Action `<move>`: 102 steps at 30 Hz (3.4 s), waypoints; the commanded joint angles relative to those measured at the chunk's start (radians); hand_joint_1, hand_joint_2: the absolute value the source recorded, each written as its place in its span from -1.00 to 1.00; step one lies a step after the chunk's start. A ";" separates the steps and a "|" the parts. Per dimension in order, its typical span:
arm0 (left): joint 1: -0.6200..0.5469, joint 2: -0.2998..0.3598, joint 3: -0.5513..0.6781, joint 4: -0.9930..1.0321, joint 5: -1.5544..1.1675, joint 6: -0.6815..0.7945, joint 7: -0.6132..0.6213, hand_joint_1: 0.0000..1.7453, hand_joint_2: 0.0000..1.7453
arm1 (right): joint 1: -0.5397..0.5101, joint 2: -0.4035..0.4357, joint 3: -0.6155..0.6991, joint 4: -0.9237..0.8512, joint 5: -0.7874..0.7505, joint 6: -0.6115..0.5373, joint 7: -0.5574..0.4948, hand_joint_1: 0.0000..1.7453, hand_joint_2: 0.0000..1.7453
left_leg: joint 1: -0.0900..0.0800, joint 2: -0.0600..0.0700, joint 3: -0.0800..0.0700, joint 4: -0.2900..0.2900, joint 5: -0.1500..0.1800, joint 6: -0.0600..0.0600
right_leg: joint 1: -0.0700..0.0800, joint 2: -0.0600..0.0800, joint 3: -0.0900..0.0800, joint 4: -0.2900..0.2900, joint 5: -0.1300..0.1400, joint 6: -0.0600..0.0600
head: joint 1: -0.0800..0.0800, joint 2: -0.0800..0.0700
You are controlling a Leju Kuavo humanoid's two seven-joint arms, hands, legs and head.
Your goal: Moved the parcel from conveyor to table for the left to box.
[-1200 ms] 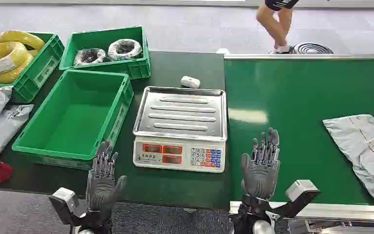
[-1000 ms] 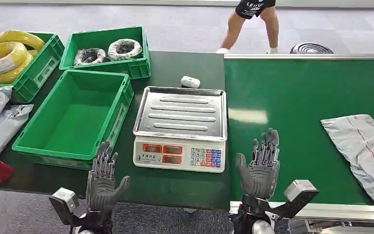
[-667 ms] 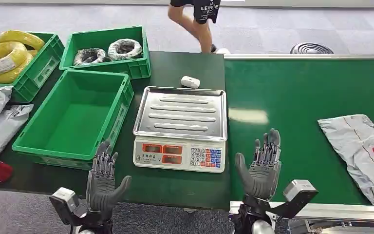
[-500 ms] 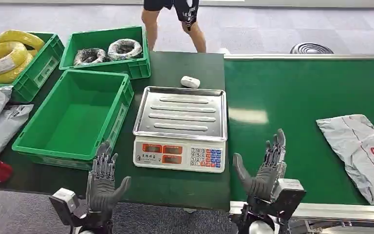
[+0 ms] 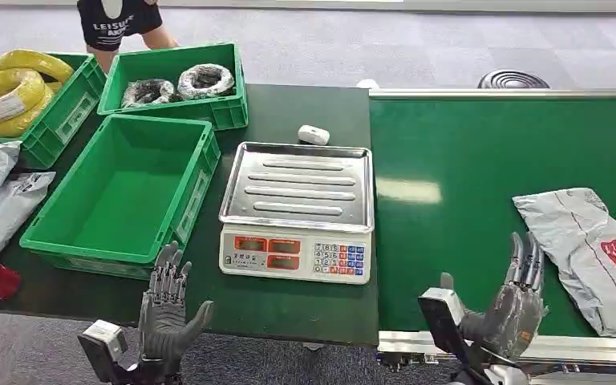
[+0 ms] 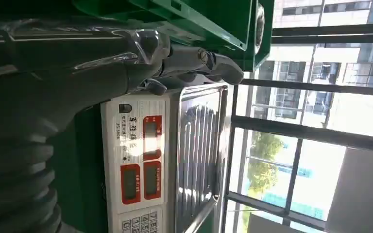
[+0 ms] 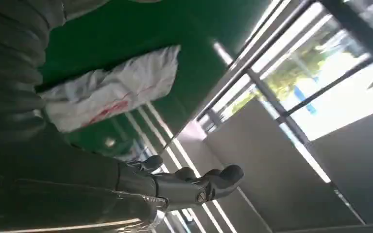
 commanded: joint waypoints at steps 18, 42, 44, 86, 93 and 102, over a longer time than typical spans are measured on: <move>-0.007 -0.029 0.093 -0.007 -0.029 -0.044 0.050 -1.00 1.00 | -0.091 -0.339 0.303 0.134 0.252 0.325 0.773 -1.00 1.00 | 0.000 0.010 0.000 0.000 0.000 -0.001 | 0.000 0.007 -0.002 0.000 0.002 0.000 | -0.001 0.000; 0.016 -0.013 0.091 0.004 -0.038 -0.055 0.041 -1.00 1.00 | -0.035 -0.356 0.116 0.175 0.252 0.262 0.797 -1.00 1.00 | 0.000 0.004 0.001 -0.001 -0.001 0.000 | 0.000 0.001 0.001 -0.002 0.001 0.000 | 0.000 0.000; 0.016 -0.013 0.091 0.004 -0.038 -0.055 0.041 -1.00 1.00 | -0.035 -0.356 0.116 0.175 0.252 0.262 0.797 -1.00 1.00 | 0.000 0.004 0.001 -0.001 -0.001 0.000 | 0.000 0.000 0.001 -0.002 0.000 0.000 | 0.000 0.000; -0.063 -0.020 0.097 0.065 -0.052 -0.068 0.060 -1.00 1.00 | -0.228 -0.042 0.092 0.508 0.233 0.286 0.354 -1.00 1.00 | 0.002 0.007 0.001 -0.002 0.001 0.000 | 0.002 0.003 0.001 -0.003 0.002 0.000 | 0.000 0.000; -0.060 -0.004 0.097 0.055 -0.039 -0.038 0.059 -1.00 1.00 | -0.302 -0.079 0.169 0.662 0.252 0.211 0.454 -1.00 1.00 | 0.001 0.006 0.001 -0.001 0.000 -0.001 | 0.002 0.003 0.001 -0.002 0.001 0.000 | 0.000 0.000; -0.010 0.027 0.087 0.059 -0.026 -0.026 0.022 -1.00 1.00 | -0.150 -0.182 0.059 0.335 0.252 0.267 0.553 -1.00 1.00 | 0.000 0.002 0.000 -0.001 0.000 0.000 | 0.000 0.000 0.000 -0.001 0.000 0.001 | 0.000 0.000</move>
